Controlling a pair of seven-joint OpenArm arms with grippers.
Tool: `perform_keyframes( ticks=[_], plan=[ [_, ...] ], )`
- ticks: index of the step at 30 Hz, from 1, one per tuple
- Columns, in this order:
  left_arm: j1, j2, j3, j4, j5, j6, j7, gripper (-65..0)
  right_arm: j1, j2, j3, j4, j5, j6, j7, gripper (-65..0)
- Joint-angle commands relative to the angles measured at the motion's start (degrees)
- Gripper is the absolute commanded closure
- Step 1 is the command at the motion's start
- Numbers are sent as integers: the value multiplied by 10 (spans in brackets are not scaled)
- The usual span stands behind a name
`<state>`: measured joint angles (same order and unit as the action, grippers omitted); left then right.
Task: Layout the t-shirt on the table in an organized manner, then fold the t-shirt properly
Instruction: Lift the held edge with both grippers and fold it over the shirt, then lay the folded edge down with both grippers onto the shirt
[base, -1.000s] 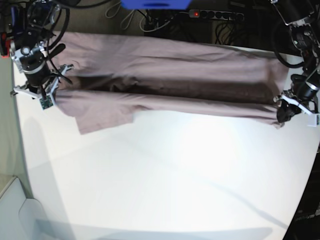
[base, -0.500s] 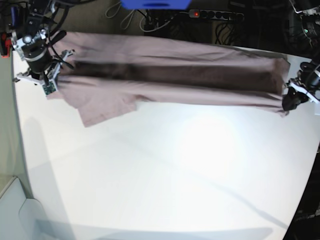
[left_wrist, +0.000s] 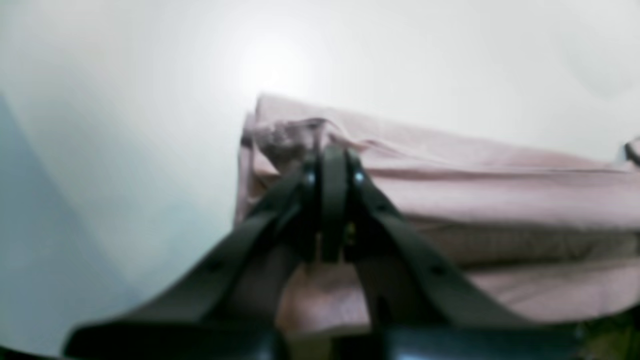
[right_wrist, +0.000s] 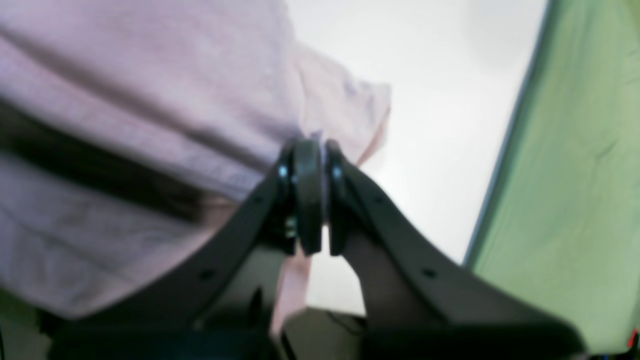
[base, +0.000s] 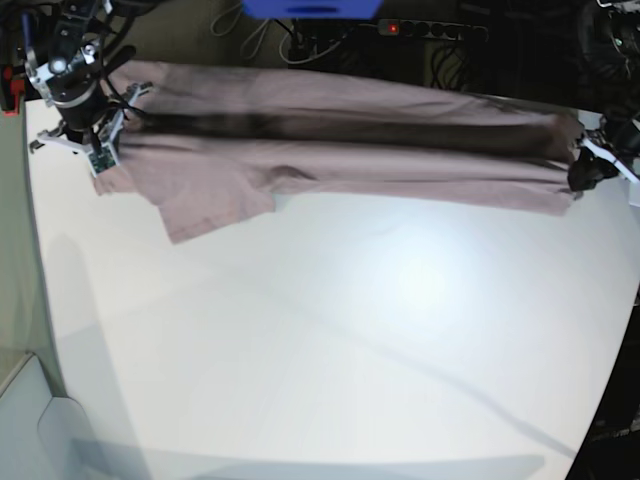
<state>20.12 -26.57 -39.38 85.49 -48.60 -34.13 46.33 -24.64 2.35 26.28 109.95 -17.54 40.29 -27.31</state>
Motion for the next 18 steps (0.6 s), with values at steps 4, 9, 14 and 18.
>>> perform_keyframes(
  ticks=[4,9,14,18],
  plan=[
    [-5,-13,-1,4,22,0,-19,-2,-2,-15,1,8,2,-3,5,0],
    [-14,15,-1,-18,71,0,-19,-2,-7,-19,-11,7,2,-3,5,0],
    [-36,23,0,-61,120,0,-19,-2,-22,-13,-32,-3,1,-3,5,0],
    [-47,32,0,-91,126,0,-19,-3,-28,-2,-46,-27,1,-3,5,0]
  ],
)
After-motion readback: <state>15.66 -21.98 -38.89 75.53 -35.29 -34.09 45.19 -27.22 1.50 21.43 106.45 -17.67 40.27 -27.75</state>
